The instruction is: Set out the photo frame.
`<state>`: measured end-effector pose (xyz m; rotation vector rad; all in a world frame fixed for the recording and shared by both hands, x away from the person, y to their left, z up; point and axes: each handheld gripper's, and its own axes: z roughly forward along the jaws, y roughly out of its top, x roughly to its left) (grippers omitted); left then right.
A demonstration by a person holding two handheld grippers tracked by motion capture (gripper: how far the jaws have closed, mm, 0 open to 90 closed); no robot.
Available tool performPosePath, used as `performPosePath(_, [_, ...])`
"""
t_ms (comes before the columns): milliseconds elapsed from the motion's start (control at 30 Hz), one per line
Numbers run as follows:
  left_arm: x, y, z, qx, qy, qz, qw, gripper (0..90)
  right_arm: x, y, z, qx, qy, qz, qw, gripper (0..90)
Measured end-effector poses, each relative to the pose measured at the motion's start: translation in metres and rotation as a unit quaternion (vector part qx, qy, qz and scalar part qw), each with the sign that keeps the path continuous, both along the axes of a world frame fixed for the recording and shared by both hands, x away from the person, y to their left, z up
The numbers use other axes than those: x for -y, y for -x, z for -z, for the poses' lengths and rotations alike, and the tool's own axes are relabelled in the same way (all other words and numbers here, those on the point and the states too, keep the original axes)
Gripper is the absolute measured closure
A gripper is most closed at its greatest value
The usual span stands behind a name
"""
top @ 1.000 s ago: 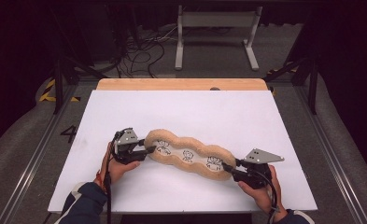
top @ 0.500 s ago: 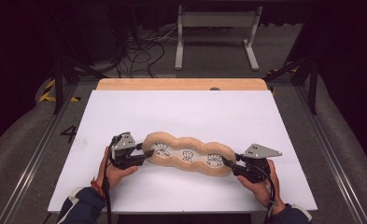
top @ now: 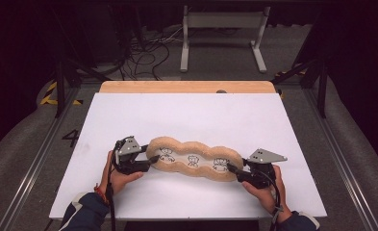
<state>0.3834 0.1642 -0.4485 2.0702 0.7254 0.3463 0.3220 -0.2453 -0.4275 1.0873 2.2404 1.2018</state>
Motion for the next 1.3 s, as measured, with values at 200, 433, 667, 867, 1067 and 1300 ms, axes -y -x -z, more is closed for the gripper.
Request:
performPosePath(200, [0.009, -0.002, 0.002, 0.003, -0.013, 0.02, 0.9997, 48.5, -0.004, 0.0, 0.004, -0.003, 0.005, 0.003, 1.0, 56.2])
performPosePath(433, [0.004, 0.001, -0.001, 0.003, -0.013, 0.012, 0.9998, 55.4, -0.005, -0.004, 0.004, -0.002, 0.007, 0.002, 1.0, 55.0])
performPosePath(667, [0.001, 0.004, -0.002, 0.006, -0.02, 0.002, 0.9998, 55.9, -0.01, -0.01, 0.005, 0.005, 0.018, 0.004, 0.9998, 51.8])
performPosePath(867, [-0.001, 0.005, -0.002, 0.008, -0.025, -0.014, 0.9996, 55.9, -0.016, -0.019, 0.005, 0.008, 0.024, 0.0, 0.9997, 51.1])
performPosePath(1067, [-0.006, 0.002, -0.002, 0.017, -0.029, -0.03, 0.999, 56.3, -0.023, -0.033, 0.005, 0.015, 0.031, -0.004, 0.9994, 49.0])
performPosePath(1300, [-0.007, 0.001, -0.002, 0.015, -0.024, -0.031, 0.9991, 57.4, -0.026, -0.043, 0.003, 0.017, 0.035, -0.002, 0.9992, 47.3])
